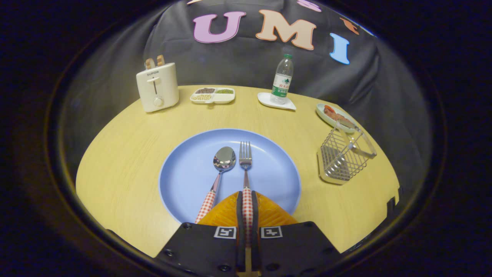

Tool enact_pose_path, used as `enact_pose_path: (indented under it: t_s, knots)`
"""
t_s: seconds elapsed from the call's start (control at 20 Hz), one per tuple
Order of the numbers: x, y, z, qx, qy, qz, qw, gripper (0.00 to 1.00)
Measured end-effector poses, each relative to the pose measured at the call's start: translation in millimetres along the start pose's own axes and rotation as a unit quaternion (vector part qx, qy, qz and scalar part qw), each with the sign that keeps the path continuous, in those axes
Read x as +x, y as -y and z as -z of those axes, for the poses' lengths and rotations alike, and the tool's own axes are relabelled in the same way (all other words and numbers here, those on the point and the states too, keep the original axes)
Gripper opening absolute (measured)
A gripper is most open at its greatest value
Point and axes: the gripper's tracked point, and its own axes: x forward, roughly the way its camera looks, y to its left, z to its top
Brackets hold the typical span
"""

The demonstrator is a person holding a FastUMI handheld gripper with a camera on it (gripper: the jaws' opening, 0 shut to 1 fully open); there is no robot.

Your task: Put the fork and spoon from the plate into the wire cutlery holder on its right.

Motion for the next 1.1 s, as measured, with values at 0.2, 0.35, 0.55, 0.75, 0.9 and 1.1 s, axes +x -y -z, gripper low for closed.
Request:
enact_pose_path:
  t_s: [0.2,0.35,0.55,0.75,0.9,1.1]
  knots:
    - [-20,8,-20,-0.010,-0.003,0.016,1.000,0.09]
    - [-35,16,-38,-0.014,-0.014,0.029,0.999,0.09]
    - [-57,34,-79,0.028,-0.025,0.056,0.998,0.09]
    - [-75,73,-119,0.122,-0.044,0.099,0.987,0.09]
    - [-84,109,-128,0.176,-0.092,0.134,0.971,0.09]
    - [-89,145,-125,0.218,-0.165,0.161,0.948,0.09]
